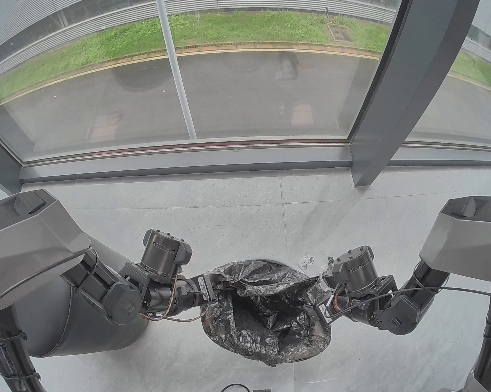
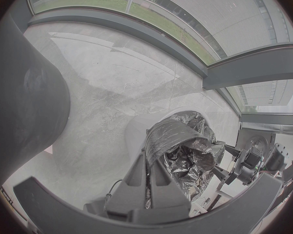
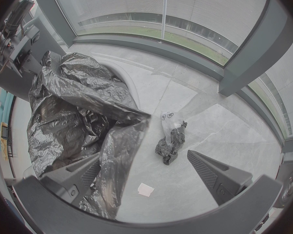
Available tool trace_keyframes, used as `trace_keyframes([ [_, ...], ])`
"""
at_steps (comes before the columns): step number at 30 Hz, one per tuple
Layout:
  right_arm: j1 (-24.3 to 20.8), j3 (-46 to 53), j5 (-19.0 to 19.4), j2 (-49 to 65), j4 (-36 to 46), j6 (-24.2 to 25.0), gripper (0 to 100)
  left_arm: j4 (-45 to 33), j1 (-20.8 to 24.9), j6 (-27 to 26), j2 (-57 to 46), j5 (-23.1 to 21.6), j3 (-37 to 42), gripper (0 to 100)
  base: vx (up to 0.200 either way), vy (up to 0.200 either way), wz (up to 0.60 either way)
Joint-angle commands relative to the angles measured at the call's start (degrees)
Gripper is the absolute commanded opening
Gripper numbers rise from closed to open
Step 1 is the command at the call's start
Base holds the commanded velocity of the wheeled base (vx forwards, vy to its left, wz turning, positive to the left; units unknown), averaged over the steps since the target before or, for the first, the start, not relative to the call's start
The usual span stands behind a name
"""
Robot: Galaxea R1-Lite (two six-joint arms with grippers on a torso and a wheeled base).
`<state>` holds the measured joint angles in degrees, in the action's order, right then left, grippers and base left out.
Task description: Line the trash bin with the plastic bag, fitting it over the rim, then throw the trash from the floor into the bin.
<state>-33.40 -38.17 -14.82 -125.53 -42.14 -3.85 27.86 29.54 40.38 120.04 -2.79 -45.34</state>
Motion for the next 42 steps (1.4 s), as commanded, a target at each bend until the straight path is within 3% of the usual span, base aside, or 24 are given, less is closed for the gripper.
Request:
trace_keyframes([
  [1,0.7,2.0,-0.1,2.5,0.0,-0.1,100,0.0,0.0,0.0,-0.1,0.1,0.0,0,0.0,0.0,0.0],
  [14,4.1,5.4,0.1,2.9,-0.7,-0.7,100,0.0,0.0,0.1,0.2,0.0,0.0,0,0.0,0.0,0.0],
  [23,4.1,5.0,0.1,2.7,-0.8,-0.5,100,0.0,0.0,0.1,0.0,0.0,0.1,0,0.0,0.0,0.0],
  [28,3.3,5.3,0.2,4.1,-0.9,-0.3,100,0.0,0.1,0.1,-0.1,0.0,0.2,0,0.0,0.0,0.0],
  [42,-4.4,-0.3,0.1,3.5,-0.7,-0.3,100,0.0,0.1,0.1,-0.3,0.0,0.0,0,0.0,0.0,0.0],
])
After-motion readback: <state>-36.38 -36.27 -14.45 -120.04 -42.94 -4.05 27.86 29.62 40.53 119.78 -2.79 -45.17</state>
